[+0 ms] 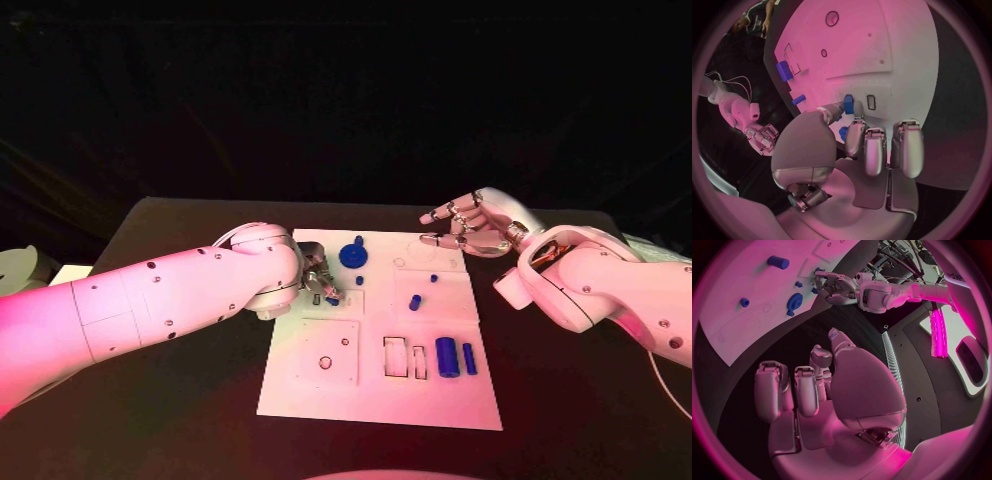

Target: Assemble the parts on the task board

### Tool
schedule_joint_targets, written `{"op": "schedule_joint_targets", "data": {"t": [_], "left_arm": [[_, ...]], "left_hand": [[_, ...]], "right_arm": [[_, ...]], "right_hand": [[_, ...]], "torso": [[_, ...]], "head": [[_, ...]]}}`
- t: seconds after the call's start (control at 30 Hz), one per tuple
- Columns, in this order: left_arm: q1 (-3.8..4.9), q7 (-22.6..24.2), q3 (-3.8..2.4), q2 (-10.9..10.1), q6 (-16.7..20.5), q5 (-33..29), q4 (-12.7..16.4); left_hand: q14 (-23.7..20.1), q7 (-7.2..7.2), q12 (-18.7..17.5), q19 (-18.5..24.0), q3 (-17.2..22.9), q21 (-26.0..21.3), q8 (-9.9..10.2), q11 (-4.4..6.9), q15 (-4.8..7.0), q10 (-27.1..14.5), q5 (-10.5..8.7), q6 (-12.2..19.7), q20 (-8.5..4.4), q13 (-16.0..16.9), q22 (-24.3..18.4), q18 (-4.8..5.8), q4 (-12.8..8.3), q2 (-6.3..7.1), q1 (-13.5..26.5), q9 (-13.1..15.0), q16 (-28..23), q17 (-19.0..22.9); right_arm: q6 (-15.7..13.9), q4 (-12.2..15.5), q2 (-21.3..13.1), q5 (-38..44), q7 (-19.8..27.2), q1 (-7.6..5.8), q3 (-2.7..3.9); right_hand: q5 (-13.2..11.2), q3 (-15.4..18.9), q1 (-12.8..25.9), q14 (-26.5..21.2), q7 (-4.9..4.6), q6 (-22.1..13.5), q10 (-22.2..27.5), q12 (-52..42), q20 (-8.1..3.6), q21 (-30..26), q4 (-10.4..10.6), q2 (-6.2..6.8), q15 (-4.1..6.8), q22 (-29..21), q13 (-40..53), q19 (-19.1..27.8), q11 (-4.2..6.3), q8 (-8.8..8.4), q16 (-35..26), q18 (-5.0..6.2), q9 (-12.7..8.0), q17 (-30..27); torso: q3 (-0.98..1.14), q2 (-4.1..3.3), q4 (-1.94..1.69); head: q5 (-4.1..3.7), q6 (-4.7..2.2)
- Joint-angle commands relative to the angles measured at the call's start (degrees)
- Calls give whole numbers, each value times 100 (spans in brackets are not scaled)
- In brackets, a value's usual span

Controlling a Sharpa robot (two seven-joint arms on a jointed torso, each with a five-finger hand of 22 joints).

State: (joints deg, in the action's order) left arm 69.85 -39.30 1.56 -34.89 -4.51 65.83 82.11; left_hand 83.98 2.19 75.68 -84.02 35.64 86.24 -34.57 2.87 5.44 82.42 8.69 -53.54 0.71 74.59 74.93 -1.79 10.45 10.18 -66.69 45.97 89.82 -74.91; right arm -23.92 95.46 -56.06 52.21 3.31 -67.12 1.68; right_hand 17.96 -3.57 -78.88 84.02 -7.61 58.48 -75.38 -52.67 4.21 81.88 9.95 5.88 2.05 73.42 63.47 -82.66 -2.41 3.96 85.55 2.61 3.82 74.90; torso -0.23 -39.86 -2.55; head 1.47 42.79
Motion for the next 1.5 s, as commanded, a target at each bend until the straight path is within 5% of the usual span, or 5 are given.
{"op": "schedule_joint_targets", "data": {"t": [0.03, 1.5], "left_arm": [[-44, -353, 38, 10, -289, 38, -45], [-45, -344, 37, 75, -344, 25, -157]], "left_hand": [[602, -149, 28, -336, 296, 45, -17, 25, 65, 45, -17, -186, -34, 13, 914, 39, -415, -7, 113, 8, 18, -1509], [602, -254, 170, -413, -1022, 128, -17, 114, 142, 163, 8, -517, -113, 187, 1083, 77, 184, -7, 732, 50, 18, -1509]], "right_arm": [[72, 8, 3, 58, 17, 5, 0], [66, 24, -32, 58, 9, 6, 0]], "right_hand": [[33, 21, -24, 438, 10, 23, 40, 30, -4, -28, 1, -28, -20, -8, -8, 36, 4, 6, -23, 93, 1, 809], [53, 37, -2, 432, 8, 23, 50, 48, -4, -44, 21, -22, -21, -37, -28, 48, 2, 5, -43, 99, 1, 782]], "torso": [[3, -4, 4], [1, -3, 4]], "head": [[2, 4], [-4, 42]]}}
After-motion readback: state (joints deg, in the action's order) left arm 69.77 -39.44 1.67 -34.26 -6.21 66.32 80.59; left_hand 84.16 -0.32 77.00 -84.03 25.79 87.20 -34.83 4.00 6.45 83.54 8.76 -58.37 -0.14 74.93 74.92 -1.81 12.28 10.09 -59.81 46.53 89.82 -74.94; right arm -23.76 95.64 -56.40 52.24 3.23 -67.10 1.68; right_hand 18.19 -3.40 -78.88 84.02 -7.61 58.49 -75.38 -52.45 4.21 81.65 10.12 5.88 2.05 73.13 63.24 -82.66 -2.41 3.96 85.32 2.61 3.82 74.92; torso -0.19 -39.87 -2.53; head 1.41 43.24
